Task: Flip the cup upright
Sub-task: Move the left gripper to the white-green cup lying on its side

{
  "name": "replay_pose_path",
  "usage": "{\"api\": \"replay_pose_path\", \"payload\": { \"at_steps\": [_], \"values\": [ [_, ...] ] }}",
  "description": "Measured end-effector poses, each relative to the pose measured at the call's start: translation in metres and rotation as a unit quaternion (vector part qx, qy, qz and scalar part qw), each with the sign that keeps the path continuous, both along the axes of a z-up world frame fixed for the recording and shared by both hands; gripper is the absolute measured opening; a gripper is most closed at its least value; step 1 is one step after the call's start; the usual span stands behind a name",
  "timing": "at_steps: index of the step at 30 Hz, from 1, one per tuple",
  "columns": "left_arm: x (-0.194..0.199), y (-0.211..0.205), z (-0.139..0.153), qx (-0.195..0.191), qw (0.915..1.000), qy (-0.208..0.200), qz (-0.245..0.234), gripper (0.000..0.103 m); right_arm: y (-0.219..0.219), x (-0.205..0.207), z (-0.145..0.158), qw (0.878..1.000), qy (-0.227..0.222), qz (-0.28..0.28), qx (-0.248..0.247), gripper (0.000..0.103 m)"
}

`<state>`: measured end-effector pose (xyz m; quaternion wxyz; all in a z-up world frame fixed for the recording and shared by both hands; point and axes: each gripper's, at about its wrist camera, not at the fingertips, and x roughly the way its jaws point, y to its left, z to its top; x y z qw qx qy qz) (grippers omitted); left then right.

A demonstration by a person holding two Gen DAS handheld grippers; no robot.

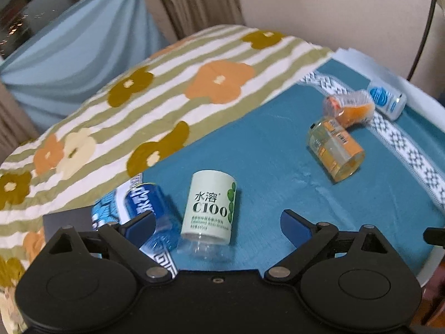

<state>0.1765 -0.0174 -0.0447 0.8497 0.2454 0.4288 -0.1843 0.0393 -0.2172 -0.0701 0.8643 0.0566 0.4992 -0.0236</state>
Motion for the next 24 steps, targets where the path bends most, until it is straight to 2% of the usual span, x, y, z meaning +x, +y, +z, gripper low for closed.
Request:
{"api": "replay_pose_path", "payload": {
  "at_steps": [5,6,8,15,24],
  "values": [
    [0.03,-0.007,-0.025,0.016,0.9992,0.027,-0.024,0.096,0.0,0.011,-0.015,1.0,0.013,-0.011,0.004,0.103],
    [0.036,-0.008,-0.03,0.021,0.9988,0.035,-0.029,0.087,0.0,0.013,-0.017,1.0,0.016,-0.013,0.002,0.103],
    [0.044,-0.009,-0.039,0.029,0.9978,0.051,-0.032,0.08,0.001,0.017,-0.022,1.0,0.021,-0.016,0.003,0.103],
    [0.061,-0.012,-0.063,0.044,0.9956,0.075,-0.035,0.08,0.0,0.025,-0.036,0.999,0.035,-0.028,0.016,0.103],
    [0.068,-0.019,-0.078,0.067,0.9948,0.063,-0.043,0.077,-0.001,0.032,-0.046,0.998,0.045,-0.036,0.026,0.103]
  ]
}}
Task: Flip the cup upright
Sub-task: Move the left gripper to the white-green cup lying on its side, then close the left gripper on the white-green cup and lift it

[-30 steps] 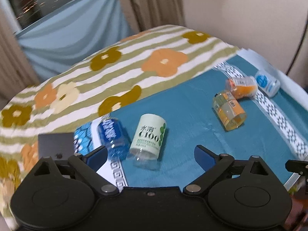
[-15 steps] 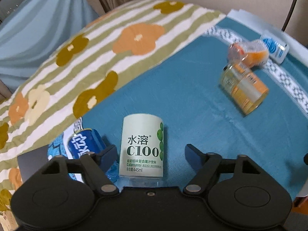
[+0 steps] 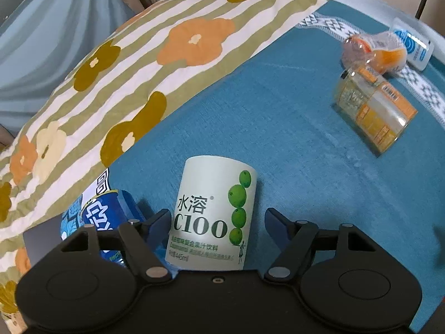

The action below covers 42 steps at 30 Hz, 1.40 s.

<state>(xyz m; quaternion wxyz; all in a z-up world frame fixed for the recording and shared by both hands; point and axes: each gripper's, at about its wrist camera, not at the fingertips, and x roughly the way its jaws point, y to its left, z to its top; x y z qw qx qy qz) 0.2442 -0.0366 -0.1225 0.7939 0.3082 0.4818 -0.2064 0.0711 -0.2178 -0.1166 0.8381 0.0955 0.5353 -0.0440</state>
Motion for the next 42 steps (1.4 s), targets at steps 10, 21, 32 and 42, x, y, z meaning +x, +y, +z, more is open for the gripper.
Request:
{"api": "replay_pose_path", "payload": {
  "at_steps": [10,21,32,42],
  "values": [
    [-0.008,-0.003,-0.006,0.02,0.9995,-0.017,-0.019,0.068,0.002,0.0,0.0,1.0,0.0,0.002,0.005,0.103],
    [-0.033,-0.01,0.026,-0.009,0.9996,-0.027,0.008,0.066,-0.004,-0.01,0.016,1.0,-0.017,0.005,0.012,0.103],
    [-0.078,-0.029,0.051,-0.014,0.9994,0.031,0.003,0.066,-0.02,-0.029,0.047,0.998,-0.051,0.021,0.025,0.103],
    [-0.111,-0.036,0.032,-0.114,0.9649,0.208,0.113,0.066,-0.043,-0.041,0.053,0.996,-0.064,0.028,0.053,0.103]
  ]
}}
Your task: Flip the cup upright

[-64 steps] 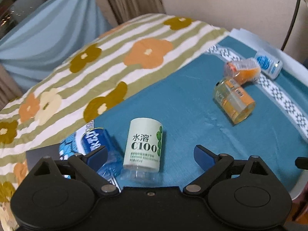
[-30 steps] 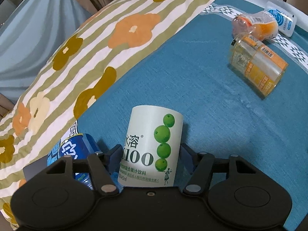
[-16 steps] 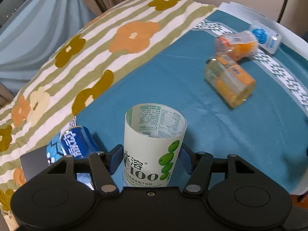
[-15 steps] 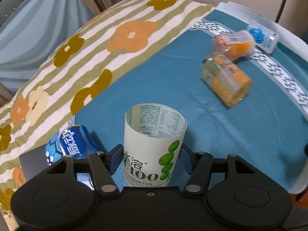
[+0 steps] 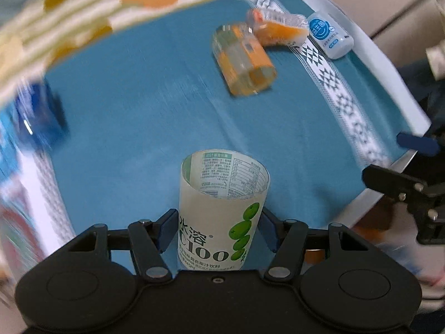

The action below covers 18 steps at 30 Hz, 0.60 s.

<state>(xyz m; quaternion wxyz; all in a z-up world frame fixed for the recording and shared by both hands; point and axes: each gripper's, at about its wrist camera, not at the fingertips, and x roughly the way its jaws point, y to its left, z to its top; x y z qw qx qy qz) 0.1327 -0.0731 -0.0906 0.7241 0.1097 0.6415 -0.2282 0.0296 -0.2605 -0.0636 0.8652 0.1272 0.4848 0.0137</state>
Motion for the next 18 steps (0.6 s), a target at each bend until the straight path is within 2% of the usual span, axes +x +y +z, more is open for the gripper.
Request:
{"api": "replay_pose_path", "payload": {
  "at_steps": [3,7,11,18],
  "values": [
    [0.0,0.0,-0.015,-0.038,0.9968,0.043,0.056,0.066,-0.008,-0.003,0.003,1.0,-0.003,0.003,-0.001,0.103],
    [0.008,0.002,-0.031,-0.065,0.9887,0.059,0.122,0.066,-0.017,-0.005,0.002,1.0,-0.001,0.007,-0.007,0.103],
    [0.011,0.006,-0.038,-0.069,0.9843,0.047,0.155,0.066,-0.022,-0.005,-0.004,1.0,0.007,0.015,-0.011,0.103],
    [0.017,0.015,-0.038,-0.077,0.979,0.019,0.188,0.066,-0.018,-0.002,-0.013,0.999,0.021,0.036,-0.012,0.103]
  ]
}}
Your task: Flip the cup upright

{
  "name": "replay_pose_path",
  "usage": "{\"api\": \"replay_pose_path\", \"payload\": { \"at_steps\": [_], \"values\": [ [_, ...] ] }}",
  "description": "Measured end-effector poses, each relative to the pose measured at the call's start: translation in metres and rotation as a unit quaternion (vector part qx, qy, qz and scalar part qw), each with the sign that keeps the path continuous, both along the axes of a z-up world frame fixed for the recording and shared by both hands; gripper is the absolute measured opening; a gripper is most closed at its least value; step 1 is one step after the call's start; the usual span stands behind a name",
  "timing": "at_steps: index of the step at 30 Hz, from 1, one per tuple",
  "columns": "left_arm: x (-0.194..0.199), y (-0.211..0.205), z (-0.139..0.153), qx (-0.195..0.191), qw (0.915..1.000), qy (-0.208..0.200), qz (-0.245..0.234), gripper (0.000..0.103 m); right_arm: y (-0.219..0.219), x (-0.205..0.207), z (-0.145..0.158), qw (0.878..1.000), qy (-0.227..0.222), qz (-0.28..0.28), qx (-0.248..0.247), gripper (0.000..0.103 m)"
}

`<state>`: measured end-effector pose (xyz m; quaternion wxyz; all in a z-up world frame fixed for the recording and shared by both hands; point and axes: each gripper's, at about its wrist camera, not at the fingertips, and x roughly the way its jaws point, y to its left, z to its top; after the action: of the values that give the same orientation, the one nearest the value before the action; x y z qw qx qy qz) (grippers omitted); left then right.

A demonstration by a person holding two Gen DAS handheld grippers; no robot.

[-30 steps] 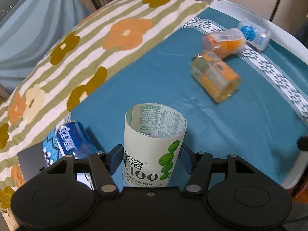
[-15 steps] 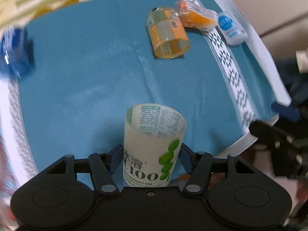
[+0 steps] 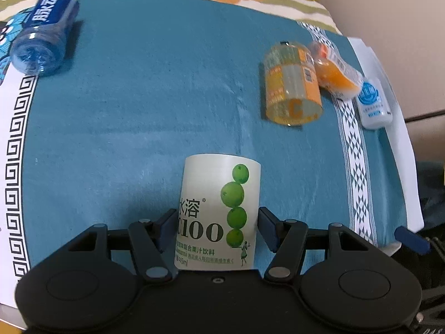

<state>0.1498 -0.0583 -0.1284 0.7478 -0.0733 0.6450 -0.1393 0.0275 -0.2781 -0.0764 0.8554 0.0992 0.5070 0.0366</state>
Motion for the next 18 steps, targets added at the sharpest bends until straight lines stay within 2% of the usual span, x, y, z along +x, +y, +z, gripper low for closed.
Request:
{"api": "replay_pose_path", "payload": {
  "at_steps": [11,15,18],
  "values": [
    [-0.009,0.003,0.004,0.018,0.9991,-0.038,0.001,0.069,0.01,0.004,-0.002,1.0,0.004,0.017,-0.002,0.103],
    [-0.011,0.005,0.003,0.016,0.9989,-0.043,0.007,0.084,0.011,0.004,-0.002,1.0,0.005,0.017,-0.003,0.103],
    [-0.012,0.007,0.005,0.02,0.9985,-0.05,0.008,0.09,0.012,0.003,-0.002,1.0,0.005,0.016,-0.004,0.103]
  ]
}}
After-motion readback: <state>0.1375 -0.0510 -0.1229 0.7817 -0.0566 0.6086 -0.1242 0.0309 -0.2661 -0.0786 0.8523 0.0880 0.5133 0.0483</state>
